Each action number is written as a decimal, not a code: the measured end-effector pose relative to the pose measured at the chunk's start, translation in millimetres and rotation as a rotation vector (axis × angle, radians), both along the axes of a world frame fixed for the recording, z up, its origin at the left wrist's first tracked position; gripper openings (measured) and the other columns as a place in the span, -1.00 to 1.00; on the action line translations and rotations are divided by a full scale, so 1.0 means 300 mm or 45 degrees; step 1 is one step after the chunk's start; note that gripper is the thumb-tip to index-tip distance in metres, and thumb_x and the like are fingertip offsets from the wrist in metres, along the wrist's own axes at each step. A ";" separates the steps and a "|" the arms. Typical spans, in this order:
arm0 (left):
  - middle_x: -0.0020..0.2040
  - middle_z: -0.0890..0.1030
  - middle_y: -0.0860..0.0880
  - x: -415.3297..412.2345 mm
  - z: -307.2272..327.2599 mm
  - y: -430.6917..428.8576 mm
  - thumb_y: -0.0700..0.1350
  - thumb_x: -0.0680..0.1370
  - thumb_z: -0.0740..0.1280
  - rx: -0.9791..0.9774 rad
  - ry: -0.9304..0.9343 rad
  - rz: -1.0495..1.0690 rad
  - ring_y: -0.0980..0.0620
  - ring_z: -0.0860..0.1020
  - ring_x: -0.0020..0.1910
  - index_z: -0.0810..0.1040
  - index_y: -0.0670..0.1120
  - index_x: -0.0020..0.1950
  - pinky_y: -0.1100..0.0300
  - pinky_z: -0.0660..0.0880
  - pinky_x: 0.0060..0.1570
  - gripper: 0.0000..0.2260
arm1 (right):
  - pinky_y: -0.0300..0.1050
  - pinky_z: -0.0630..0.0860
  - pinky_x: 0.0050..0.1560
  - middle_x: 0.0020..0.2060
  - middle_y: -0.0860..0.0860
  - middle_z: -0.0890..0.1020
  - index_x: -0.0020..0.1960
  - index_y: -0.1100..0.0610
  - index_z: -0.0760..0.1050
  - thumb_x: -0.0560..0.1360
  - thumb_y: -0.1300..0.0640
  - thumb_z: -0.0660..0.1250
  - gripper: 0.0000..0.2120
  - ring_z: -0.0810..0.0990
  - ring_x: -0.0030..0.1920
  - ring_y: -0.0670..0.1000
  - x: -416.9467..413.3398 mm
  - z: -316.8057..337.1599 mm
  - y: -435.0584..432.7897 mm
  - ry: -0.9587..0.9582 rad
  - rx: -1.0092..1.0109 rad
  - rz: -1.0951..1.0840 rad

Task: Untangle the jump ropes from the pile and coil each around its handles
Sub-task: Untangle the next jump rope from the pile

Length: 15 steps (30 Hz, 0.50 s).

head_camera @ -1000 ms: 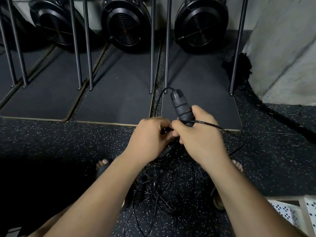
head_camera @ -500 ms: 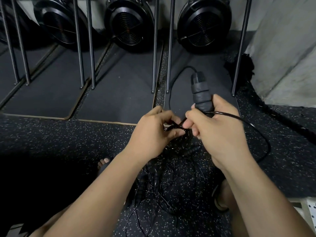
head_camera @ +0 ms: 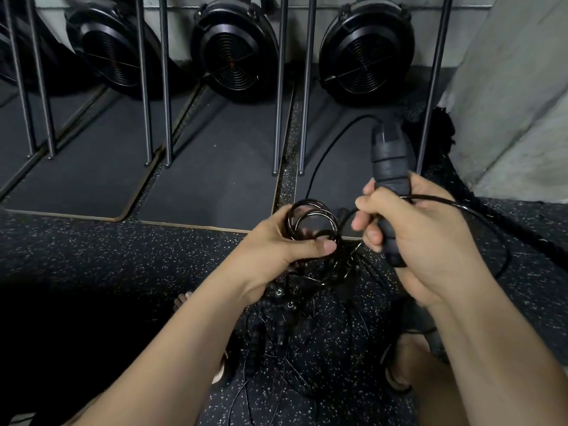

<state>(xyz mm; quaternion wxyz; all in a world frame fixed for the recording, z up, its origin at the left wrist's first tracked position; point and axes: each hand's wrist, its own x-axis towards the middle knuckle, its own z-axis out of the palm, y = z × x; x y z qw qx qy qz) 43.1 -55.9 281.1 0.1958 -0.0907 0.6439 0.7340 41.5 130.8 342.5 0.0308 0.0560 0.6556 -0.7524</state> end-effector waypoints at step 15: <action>-0.12 0.63 -0.11 -0.014 0.032 -0.016 -0.27 0.56 0.46 0.360 -0.046 0.377 -0.06 0.55 -0.21 0.66 -0.13 0.10 0.14 0.45 -0.22 -0.86 | -0.13 0.30 -0.43 -0.42 0.10 0.58 -0.15 0.13 0.52 0.54 0.42 0.37 -0.78 0.38 -0.46 0.03 -0.019 -0.004 0.038 0.042 -0.065 -0.220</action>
